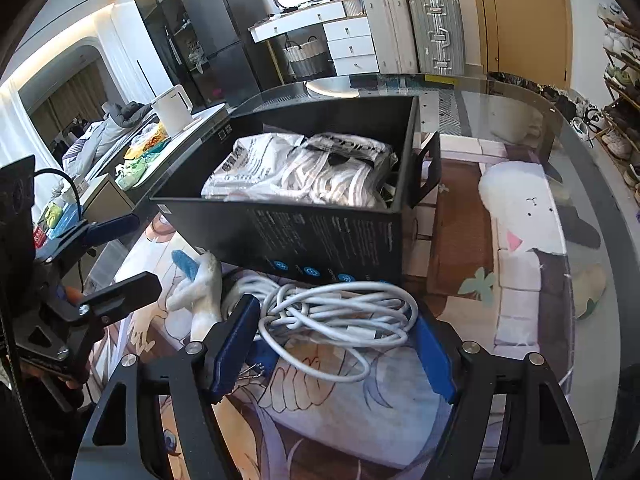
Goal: Organize soft objects
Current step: 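Grasp the coiled white cable with the right tool while the left tool grasps the plush toy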
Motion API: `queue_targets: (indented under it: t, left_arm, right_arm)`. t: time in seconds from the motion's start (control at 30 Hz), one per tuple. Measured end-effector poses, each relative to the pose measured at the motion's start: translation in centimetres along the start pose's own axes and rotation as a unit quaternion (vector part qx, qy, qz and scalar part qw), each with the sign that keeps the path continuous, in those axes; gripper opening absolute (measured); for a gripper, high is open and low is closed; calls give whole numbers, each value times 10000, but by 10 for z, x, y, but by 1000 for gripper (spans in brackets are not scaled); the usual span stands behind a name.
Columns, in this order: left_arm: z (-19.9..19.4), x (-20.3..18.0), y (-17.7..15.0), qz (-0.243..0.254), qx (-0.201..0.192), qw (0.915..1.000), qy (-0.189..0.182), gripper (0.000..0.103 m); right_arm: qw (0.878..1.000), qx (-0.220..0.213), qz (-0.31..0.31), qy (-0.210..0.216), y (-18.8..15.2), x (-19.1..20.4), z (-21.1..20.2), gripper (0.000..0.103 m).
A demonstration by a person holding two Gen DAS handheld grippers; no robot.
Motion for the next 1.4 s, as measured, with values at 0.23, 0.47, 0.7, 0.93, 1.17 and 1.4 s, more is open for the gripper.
queue_targets:
  t: [0.23, 0.47, 0.7, 0.93, 1.17, 1.4]
  left_arm:
    - [0, -3, 1, 37, 8, 10000, -33, 103]
    - [0, -4, -1, 55, 19, 10000, -48, 103]
    - [2, -7, -3, 92, 52, 9999, -72, 103]
    - [2, -7, -3, 103, 76, 9999, -83, 103]
    - [3, -8, -4, 133, 113, 9998, -115, 103]
    - [3, -11, -4, 191, 147, 9996, -170, 103]
  right_arm:
    - [9998, 21, -185, 47, 3, -8, -23, 67]
    - [9941, 673, -836, 146, -20, -6, -24, 67]
    - [9910, 702, -1139, 92, -30, -1, -21, 68]
    - [9836, 878, -1487, 514, -41, 15, -11, 69]
    - [9822, 748, -1595, 655, -42, 29, -8, 69]
    - [9793, 579, -1893, 421, -41, 45, 7, 61]
Point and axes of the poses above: each gripper's, at about its wrist camera, not at the fingertips, and z roughly the way its jaws point, x to its left, y to its top, the point moved 2 cm from there along z, roughly the way its jaws point, and after that the axes turned 8 degrees about z, right-handed, at the moved point
